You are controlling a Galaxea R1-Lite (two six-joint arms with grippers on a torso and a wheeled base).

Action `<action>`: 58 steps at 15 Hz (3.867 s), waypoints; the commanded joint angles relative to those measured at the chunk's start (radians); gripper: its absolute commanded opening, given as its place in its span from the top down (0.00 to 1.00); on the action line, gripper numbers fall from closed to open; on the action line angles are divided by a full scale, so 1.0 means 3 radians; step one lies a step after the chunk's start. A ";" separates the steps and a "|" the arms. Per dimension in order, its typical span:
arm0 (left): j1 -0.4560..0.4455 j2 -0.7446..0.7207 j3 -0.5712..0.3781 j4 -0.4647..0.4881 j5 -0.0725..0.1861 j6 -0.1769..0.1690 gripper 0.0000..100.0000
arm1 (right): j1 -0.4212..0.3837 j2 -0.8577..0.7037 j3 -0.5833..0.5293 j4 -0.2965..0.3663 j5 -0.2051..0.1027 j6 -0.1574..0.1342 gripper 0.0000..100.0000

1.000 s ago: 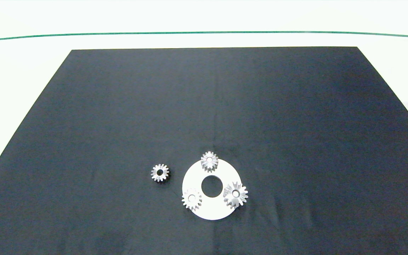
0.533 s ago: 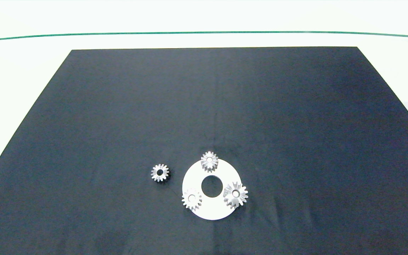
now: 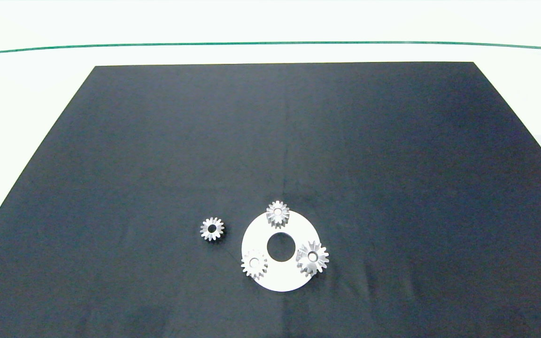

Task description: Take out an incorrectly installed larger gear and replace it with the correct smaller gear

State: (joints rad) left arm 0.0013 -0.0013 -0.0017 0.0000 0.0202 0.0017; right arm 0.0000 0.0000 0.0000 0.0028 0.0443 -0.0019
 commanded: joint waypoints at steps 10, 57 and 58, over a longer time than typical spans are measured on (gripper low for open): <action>0.0006 0.2223 -0.2720 0.1539 -0.0011 0.0439 0.00 | 0.0005 0.1053 -0.1130 0.0712 -0.0004 -0.0531 0.00; 0.0078 0.3272 -0.4699 0.3170 0.0173 0.0444 0.00 | 0.3053 0.6535 -0.5093 0.1872 -0.1175 -0.0955 0.12; 0.0072 0.3272 -0.4699 0.3170 0.0173 0.0444 0.00 | 0.3053 0.6540 -0.5088 0.1872 -0.1175 -0.0960 0.15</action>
State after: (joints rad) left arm 0.0238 0.9828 -1.4115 0.9457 0.0715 0.1345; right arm 0.9160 1.9655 -1.5279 0.5613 -0.3068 -0.2877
